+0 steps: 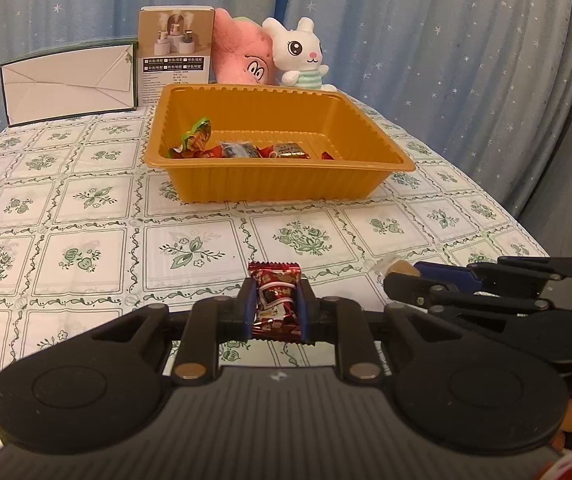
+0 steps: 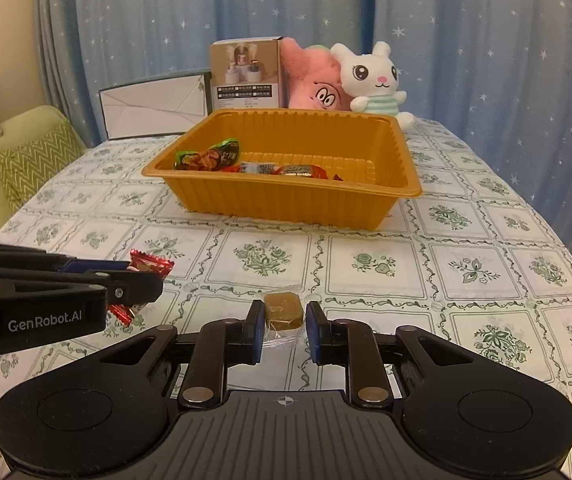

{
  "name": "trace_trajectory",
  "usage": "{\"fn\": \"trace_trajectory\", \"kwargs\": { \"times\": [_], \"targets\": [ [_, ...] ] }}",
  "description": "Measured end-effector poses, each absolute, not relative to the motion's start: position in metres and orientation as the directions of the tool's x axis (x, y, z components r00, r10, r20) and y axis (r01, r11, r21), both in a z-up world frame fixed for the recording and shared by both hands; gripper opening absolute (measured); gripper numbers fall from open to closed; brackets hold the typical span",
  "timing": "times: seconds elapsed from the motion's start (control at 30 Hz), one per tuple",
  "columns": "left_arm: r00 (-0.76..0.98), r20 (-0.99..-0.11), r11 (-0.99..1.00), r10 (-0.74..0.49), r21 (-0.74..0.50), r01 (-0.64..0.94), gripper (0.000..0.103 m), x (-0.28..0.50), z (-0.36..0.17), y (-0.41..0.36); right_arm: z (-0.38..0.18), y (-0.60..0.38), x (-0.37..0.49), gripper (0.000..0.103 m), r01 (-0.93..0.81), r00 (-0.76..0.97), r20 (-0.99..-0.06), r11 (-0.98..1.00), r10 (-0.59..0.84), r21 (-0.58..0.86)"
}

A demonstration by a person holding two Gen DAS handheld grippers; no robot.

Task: Organize snacks
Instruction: 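Grasp the red-wrapped chocolate with left while right grasps the brown caramel cube, then carry the red chocolate and caramel cube over the orange tray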

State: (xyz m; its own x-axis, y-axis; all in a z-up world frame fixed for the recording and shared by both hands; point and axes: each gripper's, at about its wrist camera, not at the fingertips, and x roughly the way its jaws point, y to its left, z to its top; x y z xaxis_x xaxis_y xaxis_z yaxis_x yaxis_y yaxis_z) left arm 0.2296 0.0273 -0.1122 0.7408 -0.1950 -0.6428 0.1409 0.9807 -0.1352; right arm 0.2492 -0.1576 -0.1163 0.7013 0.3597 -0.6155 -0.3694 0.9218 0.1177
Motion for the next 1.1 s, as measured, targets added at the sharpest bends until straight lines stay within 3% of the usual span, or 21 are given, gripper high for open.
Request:
{"fn": "trace_trajectory", "kwargs": {
  "times": [0.5, 1.1],
  "targets": [
    [0.753, -0.626, 0.979, -0.202, -0.136, 0.150, 0.019, 0.235, -0.098, 0.022, -0.097, -0.171, 0.258, 0.022, -0.329, 0.713, -0.604, 0.931, 0.356, 0.161],
    [0.829, -0.524, 0.980, -0.196, -0.088, 0.176, 0.019, 0.297, -0.048, 0.028, -0.044, -0.183, 0.323, 0.022, -0.339, 0.767, -0.520, 0.926, 0.375, 0.168]
  ]
}}
